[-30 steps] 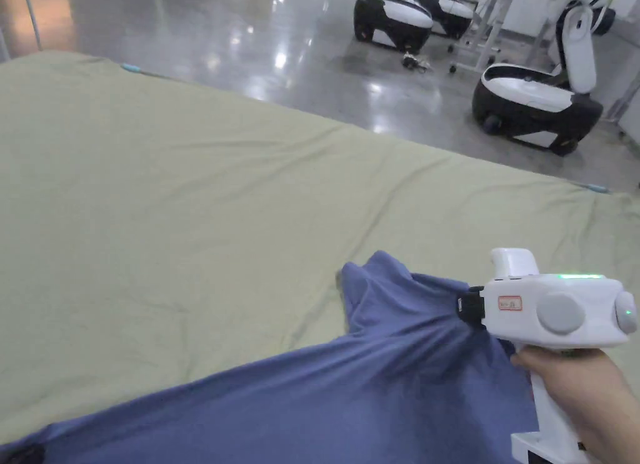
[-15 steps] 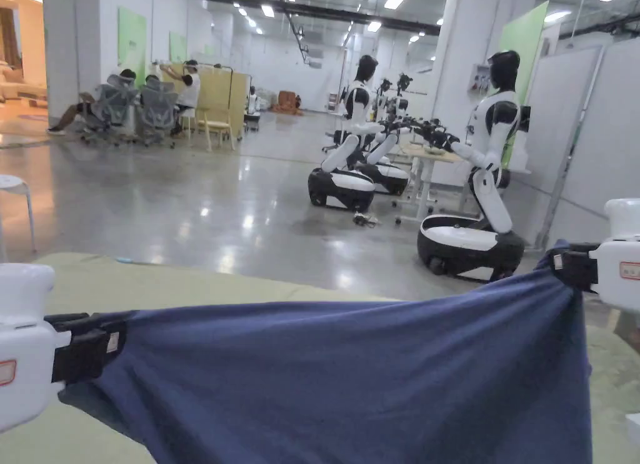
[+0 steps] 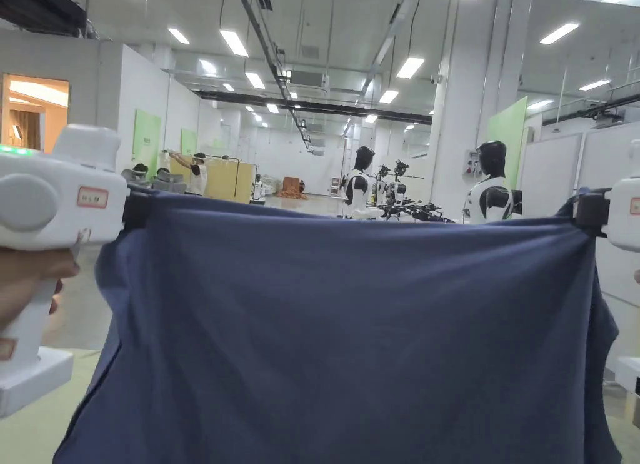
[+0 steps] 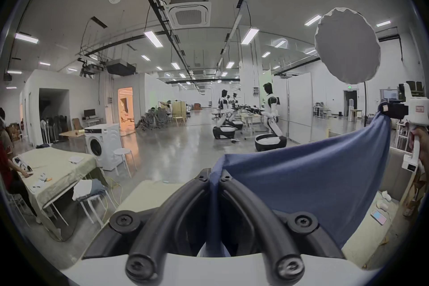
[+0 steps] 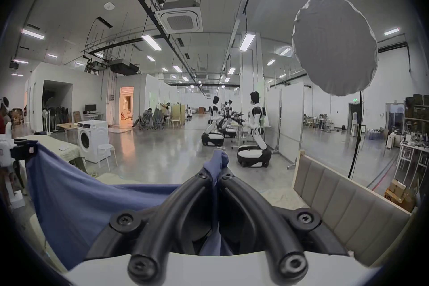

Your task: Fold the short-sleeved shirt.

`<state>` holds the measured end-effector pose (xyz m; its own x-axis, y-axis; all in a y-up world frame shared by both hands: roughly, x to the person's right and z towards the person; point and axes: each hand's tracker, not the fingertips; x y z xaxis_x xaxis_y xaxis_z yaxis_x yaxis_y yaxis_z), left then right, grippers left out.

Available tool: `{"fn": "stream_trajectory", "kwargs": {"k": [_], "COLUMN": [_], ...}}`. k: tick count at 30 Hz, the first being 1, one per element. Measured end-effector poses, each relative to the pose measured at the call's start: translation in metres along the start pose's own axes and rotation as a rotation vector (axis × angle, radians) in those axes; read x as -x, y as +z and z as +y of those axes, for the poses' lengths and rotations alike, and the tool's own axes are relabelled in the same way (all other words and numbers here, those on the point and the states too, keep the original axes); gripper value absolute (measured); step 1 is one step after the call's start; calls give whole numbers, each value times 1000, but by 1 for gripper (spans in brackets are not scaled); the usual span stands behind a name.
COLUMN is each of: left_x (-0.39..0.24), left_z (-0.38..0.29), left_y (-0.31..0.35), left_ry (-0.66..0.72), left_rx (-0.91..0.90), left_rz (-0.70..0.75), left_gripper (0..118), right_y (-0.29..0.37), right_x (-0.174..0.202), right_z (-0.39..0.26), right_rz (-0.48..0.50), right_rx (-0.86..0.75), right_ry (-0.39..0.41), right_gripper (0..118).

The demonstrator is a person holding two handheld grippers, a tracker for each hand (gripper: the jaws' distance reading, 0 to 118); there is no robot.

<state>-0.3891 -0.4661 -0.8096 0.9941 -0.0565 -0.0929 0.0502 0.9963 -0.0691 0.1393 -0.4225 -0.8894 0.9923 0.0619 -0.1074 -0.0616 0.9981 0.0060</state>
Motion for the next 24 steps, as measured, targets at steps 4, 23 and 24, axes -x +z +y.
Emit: {"fn": "stream_trajectory", "kwargs": {"k": [4, 23, 24], "left_x": [6, -34, -37], "left_z": [21, 23, 18], "left_y": [-49, -269, -277], "left_ry": [-4, -179, -177], "left_rx": [-12, -73, -73], "left_rz": [35, 79, 80], "left_gripper": [1, 1, 1], "right_y": [-40, -246, -253], "right_x": [13, 3, 1], "right_z": [11, 7, -1], "right_rz": [-24, -161, -167], "right_rx": [-47, -129, -128], "right_ry": [9, 75, 79], "right_gripper": [4, 4, 4]}}
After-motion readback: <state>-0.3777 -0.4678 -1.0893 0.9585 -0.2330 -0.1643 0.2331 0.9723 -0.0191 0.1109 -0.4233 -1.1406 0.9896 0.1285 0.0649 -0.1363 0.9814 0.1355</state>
